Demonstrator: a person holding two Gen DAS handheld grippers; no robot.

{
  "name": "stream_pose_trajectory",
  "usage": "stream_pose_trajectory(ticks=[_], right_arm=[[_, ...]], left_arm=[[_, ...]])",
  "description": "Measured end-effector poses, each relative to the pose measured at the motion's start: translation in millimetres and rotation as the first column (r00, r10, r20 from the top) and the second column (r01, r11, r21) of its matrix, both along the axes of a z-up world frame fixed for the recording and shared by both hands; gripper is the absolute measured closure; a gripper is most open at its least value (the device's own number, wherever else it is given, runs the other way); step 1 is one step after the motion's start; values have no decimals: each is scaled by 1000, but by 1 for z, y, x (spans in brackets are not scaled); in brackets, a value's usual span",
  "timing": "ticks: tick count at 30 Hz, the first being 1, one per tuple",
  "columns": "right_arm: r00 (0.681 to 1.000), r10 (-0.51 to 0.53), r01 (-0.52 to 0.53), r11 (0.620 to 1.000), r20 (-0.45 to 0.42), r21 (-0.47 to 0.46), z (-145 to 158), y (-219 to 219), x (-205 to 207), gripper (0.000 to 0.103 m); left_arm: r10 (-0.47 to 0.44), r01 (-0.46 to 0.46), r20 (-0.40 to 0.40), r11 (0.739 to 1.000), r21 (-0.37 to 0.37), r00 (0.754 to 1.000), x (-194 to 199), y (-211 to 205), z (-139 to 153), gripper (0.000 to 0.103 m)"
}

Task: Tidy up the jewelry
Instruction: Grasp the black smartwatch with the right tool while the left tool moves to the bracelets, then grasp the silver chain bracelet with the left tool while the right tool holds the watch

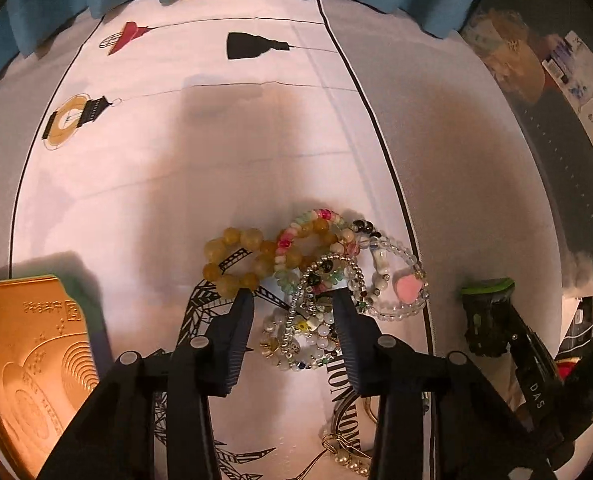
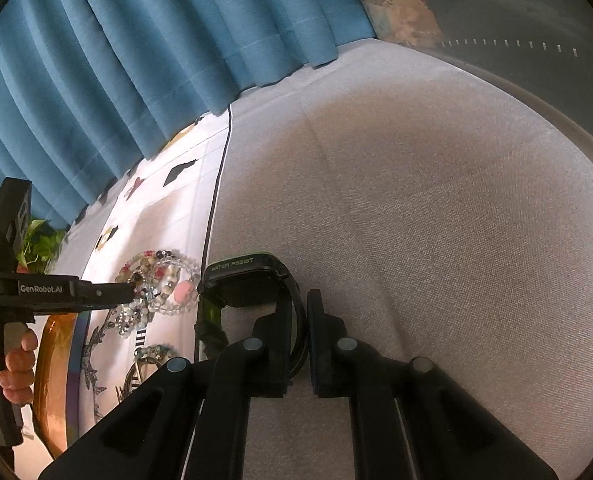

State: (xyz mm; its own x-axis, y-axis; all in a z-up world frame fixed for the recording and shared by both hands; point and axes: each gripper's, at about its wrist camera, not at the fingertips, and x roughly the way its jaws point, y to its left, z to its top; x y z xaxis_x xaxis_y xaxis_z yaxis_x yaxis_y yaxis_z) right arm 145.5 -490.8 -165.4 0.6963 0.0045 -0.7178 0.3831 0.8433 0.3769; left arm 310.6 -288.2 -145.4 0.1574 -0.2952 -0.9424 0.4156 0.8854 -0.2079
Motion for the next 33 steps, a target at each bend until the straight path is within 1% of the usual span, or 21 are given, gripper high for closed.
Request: stream_pose_trajectory(ticks=[1,2,3,5,7,13,16,20,23,25,28,33], right_arm=[[1000,0,0,1000,0,-1,0,1,1,95],[1000,0,0,1000,0,-1,0,0,1,95],[1000,1,-1,1000,0,-1,0,0,1,95],[1000,1,-1,1000,-1,-2,0,0,0,95],[1000,0,0,1000,-1,-2,0,1,0,95],[1000,3,-3,1000,0,-3,0,2,0,95],[1000,-4,4,1000,9,-6,3,2,-1,95],[997,-15,17,999,76,-28,19,5,-8,95],[993,-15,16,1000,118,-11,28,8,-12,95],[992,-8,9,1000,127,-7,34,12,-14,95],[990,4,-5,1000,142,3,44,18,-23,95],[986,24,-25,1000,163,-2,67,40,-58,95]], left_arm=[[-7,7,-3,1000,-4,1000,-1,-1,-1,75],[-14,14,-7,1000,-13,1000,0,-2,-2,88],[-16,16,-6,1000,-18,1000,2,-3,-2,93],[-19,18,-2,999,-36,1000,0,-3,1,99],[-21,21,12,999,-39,1000,-1,-3,3,102],[-18,21,69,999,-49,997,-10,6,22,102],[-5,13,111,998,-69,994,-20,16,40,102],[12,4,166,995,-97,986,-38,30,67,102],[27,-5,191,993,-116,981,-48,38,83,102],[31,-5,202,991,-131,979,-59,47,94,102],[33,1,198,985,-174,980,-77,63,110,102],[49,1,238,978,-207,970,-119,94,137,102]])
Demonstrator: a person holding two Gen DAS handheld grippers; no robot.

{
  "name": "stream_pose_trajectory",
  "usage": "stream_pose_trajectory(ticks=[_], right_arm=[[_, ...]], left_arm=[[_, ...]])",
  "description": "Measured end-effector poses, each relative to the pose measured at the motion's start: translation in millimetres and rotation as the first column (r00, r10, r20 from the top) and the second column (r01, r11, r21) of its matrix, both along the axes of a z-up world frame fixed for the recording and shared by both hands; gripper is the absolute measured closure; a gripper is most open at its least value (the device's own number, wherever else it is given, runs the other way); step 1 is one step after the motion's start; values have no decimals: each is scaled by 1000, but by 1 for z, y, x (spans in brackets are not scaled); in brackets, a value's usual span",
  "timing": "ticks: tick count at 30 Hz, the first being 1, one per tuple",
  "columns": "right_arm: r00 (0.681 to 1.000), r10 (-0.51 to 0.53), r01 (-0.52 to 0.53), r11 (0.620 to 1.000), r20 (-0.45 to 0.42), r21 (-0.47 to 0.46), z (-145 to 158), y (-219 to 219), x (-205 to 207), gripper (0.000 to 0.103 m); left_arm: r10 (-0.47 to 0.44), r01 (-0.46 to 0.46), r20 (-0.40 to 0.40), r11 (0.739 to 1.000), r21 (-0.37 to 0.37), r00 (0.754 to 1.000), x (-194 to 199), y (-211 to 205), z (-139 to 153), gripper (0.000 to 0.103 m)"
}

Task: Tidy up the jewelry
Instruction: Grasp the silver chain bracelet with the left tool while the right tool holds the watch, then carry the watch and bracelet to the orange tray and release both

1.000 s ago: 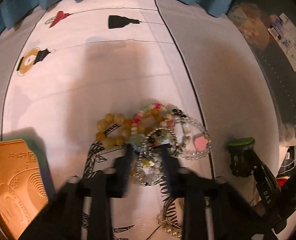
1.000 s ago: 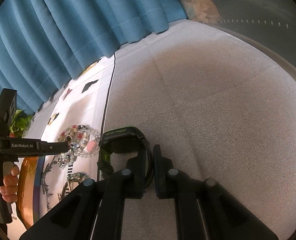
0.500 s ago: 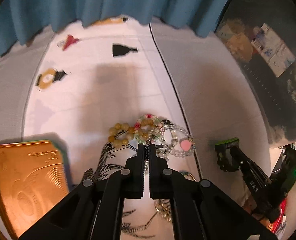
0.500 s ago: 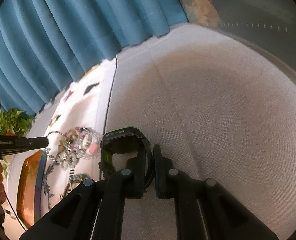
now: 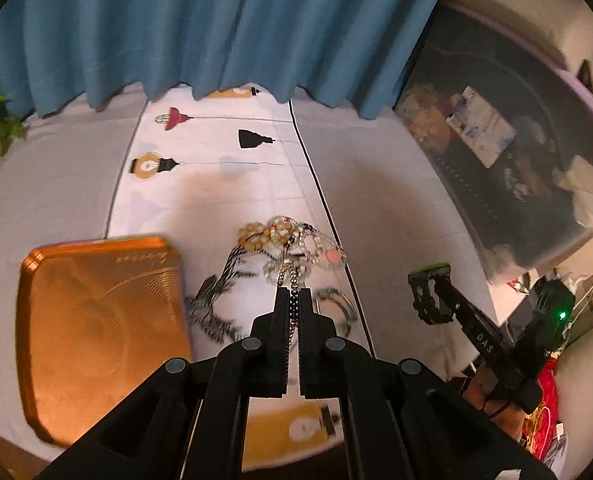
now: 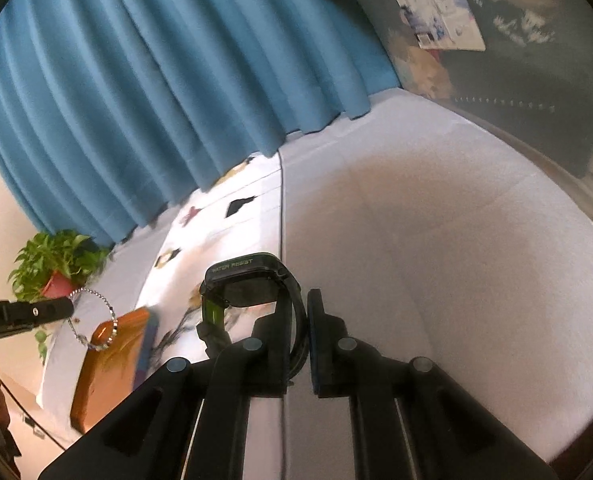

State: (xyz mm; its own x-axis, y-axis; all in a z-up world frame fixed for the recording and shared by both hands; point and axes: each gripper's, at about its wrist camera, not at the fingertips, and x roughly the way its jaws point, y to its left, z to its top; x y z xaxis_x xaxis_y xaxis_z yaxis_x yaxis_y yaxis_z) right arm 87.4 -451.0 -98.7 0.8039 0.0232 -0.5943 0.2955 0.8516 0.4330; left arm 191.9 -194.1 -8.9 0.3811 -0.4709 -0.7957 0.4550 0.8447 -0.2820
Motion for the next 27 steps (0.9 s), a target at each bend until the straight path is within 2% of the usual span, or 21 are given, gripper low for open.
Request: stream_pose_trajectory(ticks=[4,8,14,22,27], right_arm=[[999,38,-38,999,-18,8,14,24,-35,95],[996,82,-83,994,-29,-71,39,57,-68,95],[989,141,-144,982,-34,-119,65,106,-106,95],[971,227,-235,964,-80,-125,75,165,-131,95],[960,259,-272,953,-107,-136,75,191,-131,95]], left_arm=[[29,-29,24,1000,-6,999,-37,34,13,102],[53,-53,53,999,0,997,-79,70,20,102],[81,-77,68,995,-55,994,-127,120,28,102],[121,-109,90,986,-127,989,-160,171,35,102],[129,-118,87,986,-121,988,-161,188,31,102]])
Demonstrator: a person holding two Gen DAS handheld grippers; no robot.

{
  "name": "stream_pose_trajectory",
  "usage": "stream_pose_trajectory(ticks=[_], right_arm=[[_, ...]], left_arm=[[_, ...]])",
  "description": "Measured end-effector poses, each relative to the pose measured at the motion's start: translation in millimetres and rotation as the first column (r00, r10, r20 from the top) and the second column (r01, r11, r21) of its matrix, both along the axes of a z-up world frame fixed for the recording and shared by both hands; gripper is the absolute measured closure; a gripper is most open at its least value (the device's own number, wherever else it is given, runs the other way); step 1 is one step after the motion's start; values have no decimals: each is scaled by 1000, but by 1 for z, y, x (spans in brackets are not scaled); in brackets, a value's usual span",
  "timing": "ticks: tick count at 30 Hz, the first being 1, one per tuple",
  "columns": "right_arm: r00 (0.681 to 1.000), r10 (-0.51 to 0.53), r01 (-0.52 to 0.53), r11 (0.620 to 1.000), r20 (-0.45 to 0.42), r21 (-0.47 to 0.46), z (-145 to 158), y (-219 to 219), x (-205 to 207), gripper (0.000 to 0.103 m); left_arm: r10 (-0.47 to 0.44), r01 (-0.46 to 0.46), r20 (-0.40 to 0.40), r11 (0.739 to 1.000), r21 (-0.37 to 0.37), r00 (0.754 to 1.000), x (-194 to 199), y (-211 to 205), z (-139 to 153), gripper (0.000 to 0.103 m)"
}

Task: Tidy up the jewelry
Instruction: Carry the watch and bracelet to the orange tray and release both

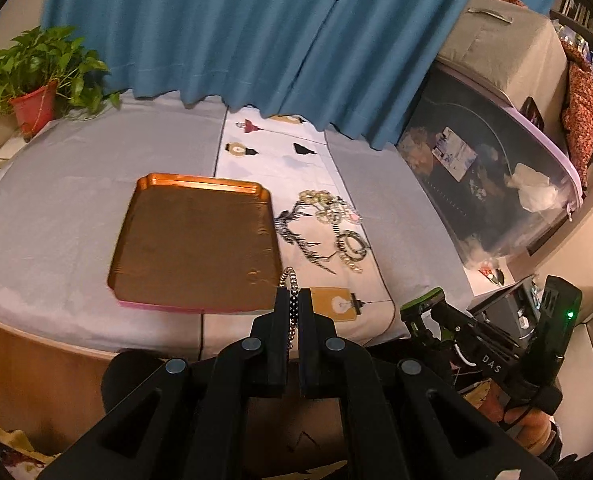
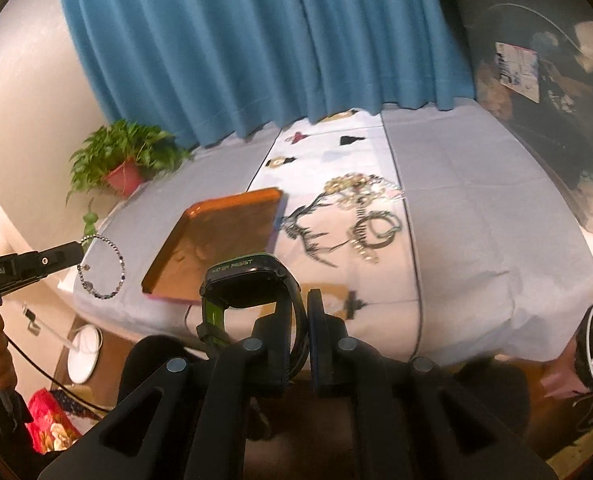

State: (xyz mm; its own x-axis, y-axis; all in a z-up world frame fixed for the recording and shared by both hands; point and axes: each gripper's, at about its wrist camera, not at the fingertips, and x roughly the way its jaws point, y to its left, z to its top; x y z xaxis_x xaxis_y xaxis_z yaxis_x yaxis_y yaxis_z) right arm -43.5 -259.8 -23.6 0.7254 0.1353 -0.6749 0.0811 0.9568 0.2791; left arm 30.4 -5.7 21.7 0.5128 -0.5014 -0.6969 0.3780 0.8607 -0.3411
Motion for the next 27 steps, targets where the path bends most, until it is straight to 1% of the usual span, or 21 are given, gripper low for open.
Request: stream_pose_trajectory(ticks=[6,11,20,27], right_arm=[[999,17,-18,1000,-31,-11,-5,12,13,95],[998,27,-28,999,-63,-15,-13,21,34,95],[990,111,-112,994,-88,-14,-27,60,95,95],[978,172,-176,984,-114,-26,-42,96,151,95]], left_arm=[[25,-25,9,1000,0,1000,11,15,-5,102],[48,-48,-6,999,4,999,32,24,-14,102],[81,-81,-12,996,32,997,78,37,-30,102],[87,-84,-41,994,68,995,117,36,-55,102]])
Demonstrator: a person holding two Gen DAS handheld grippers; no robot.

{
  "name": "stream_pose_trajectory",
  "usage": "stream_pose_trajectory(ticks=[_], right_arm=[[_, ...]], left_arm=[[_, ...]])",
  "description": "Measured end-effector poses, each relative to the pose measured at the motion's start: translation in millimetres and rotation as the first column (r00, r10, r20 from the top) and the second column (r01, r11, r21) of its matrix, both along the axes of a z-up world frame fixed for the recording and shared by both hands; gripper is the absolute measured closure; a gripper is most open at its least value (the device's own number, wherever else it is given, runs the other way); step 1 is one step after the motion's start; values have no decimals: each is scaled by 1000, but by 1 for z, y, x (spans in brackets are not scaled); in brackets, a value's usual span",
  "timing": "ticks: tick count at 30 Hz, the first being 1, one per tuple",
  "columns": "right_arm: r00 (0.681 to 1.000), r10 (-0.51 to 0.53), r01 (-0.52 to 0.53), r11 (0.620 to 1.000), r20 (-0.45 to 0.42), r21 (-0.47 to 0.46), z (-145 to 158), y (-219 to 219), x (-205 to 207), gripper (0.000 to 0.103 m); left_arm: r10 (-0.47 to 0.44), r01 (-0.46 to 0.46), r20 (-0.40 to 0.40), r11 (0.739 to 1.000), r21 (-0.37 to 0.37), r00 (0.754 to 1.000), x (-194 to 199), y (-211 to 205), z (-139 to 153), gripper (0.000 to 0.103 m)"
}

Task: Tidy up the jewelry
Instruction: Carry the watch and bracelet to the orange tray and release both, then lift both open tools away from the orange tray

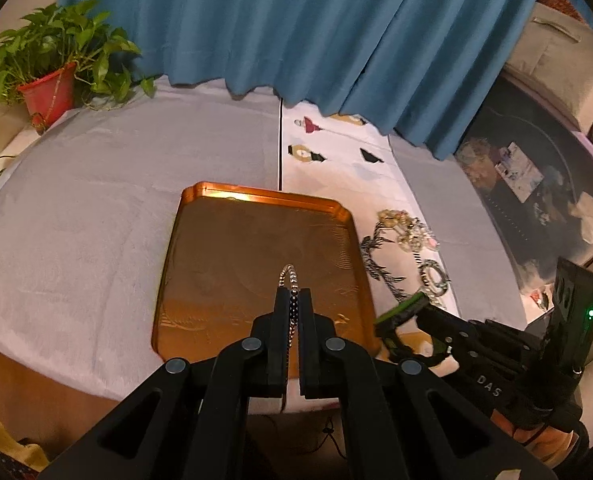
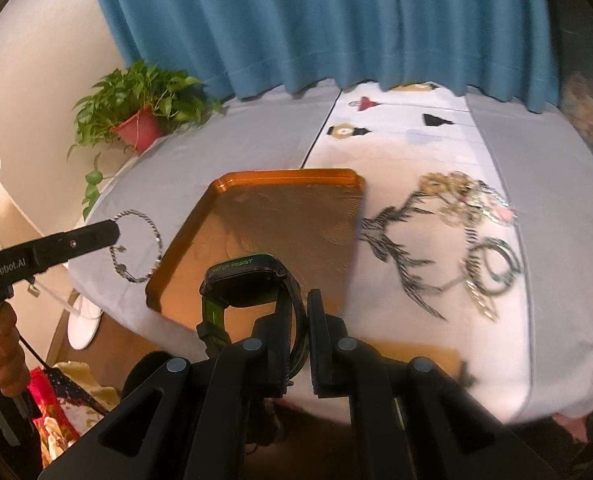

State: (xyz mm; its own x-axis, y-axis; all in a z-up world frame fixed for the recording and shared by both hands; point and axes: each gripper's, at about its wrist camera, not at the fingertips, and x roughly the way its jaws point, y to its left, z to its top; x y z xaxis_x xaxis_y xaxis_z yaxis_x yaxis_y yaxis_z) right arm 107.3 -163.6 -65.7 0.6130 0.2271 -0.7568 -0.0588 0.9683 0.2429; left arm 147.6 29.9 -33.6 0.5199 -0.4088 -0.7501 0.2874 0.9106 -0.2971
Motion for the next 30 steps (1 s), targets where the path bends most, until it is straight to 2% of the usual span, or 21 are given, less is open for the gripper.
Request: stream_pose_trajectory(ticks=[8,13,15,16,17,18,19,20,24,28,30], right_arm=[[995,50,-54,998,-85,-43,-42,29,48,95],[992,55,-61,997,-117,-51,-62,32,62,92],[991,58,-65,997,-121,-50,-67,35,68,87],[991,56,-63,996,-121,-58,-67,36,71,80],[992,41,-52,995,-123,-90,-67,38,73,74],[992,24,-39,992,-121,-124,-66,39,74,56],[994,13,-30,989,-112,-147,-63,40,74,38],[995,11,-26,987,-94,-158,-60,40,71,31],[998,5,-15,985,-60,-171,-41,36,47,30],[1000,-7,5,996,-20,-91,-18,23,5,29],[1000,-27,27,998,2,-51,-7,16,-25,29]], left_arm=[[16,-13,-69,999,44,997,35,-6,-41,102],[35,-29,-62,995,95,997,48,-6,-54,102],[62,-55,-55,992,117,997,54,-5,-57,92],[71,-63,-58,990,123,996,56,-5,-59,63],[86,-77,-63,989,124,994,58,-2,-59,21],[102,-93,-62,988,125,993,58,0,-59,4],[131,-125,-41,985,118,991,54,4,-55,1],[142,-140,-15,984,107,990,48,8,-52,1],[149,-147,1,976,159,989,25,12,-45,1],[223,-228,47,945,235,974,-18,21,-35,1],[233,-239,51,938,251,971,-38,22,-31,1]])
